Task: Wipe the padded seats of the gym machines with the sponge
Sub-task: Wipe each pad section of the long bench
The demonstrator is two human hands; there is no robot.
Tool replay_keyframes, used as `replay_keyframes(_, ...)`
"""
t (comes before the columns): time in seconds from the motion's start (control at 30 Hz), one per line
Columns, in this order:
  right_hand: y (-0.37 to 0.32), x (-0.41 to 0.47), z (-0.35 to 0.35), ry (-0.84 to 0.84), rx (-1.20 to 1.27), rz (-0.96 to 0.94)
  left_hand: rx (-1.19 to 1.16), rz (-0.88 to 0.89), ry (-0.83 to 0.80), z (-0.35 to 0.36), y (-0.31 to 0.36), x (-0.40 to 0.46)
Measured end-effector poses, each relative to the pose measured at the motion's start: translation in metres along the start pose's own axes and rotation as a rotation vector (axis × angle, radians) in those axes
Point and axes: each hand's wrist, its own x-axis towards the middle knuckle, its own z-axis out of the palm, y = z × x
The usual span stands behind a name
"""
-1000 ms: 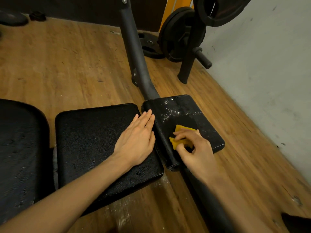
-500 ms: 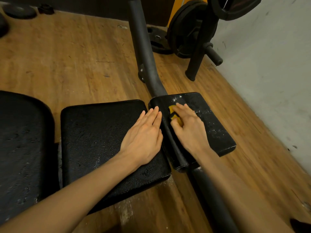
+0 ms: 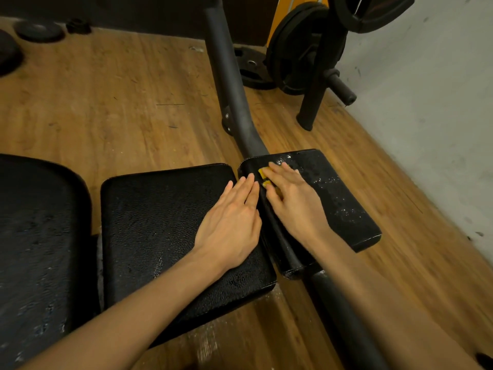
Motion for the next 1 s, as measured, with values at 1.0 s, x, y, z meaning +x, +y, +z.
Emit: replay_keyframes(1.0, 0.004, -0.008, -0.005, -0.023, 0.094, -0.084, 0.0, 0.009, 0.022, 0.001, -0.001, 0.001)
